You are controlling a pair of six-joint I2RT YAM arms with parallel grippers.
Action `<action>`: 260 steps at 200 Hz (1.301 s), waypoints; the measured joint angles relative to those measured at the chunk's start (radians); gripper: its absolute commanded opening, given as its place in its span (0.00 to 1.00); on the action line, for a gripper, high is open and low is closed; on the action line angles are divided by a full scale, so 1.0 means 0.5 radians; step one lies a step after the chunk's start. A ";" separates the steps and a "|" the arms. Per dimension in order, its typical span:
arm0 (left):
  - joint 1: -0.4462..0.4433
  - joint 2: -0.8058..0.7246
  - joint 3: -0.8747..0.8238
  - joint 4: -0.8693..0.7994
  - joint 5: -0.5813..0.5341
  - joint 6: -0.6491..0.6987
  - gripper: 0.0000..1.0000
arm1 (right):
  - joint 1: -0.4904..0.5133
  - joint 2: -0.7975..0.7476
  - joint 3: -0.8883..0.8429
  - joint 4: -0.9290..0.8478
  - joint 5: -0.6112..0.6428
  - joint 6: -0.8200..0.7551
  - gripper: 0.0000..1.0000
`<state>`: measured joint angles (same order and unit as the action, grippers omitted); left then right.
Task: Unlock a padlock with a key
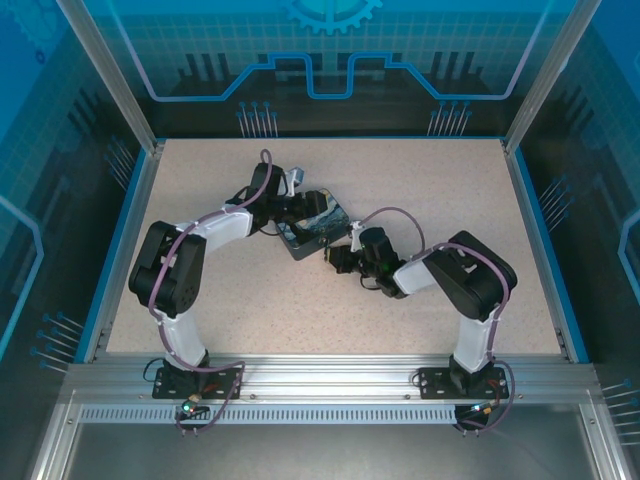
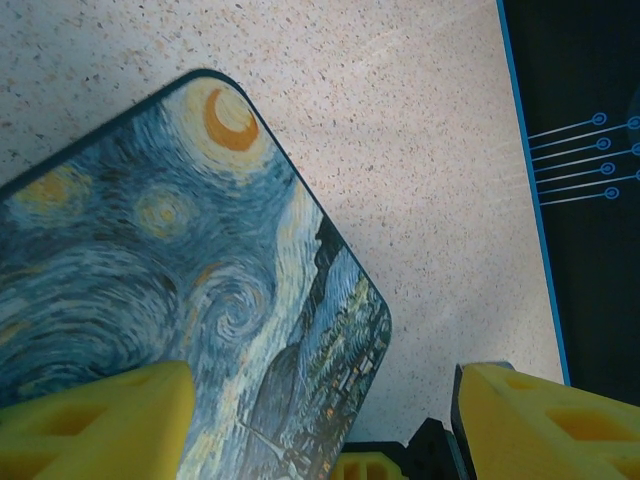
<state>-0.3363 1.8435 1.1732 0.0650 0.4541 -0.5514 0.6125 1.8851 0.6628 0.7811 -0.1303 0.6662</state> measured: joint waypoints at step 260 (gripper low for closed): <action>-0.082 -0.147 -0.215 0.130 -0.117 -0.051 0.77 | -0.062 0.216 -0.135 0.658 -0.167 0.856 0.10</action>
<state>-0.3771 1.7699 1.0657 0.1303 0.3958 -0.5770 0.5816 1.9930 0.5953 1.1099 -0.2138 1.0943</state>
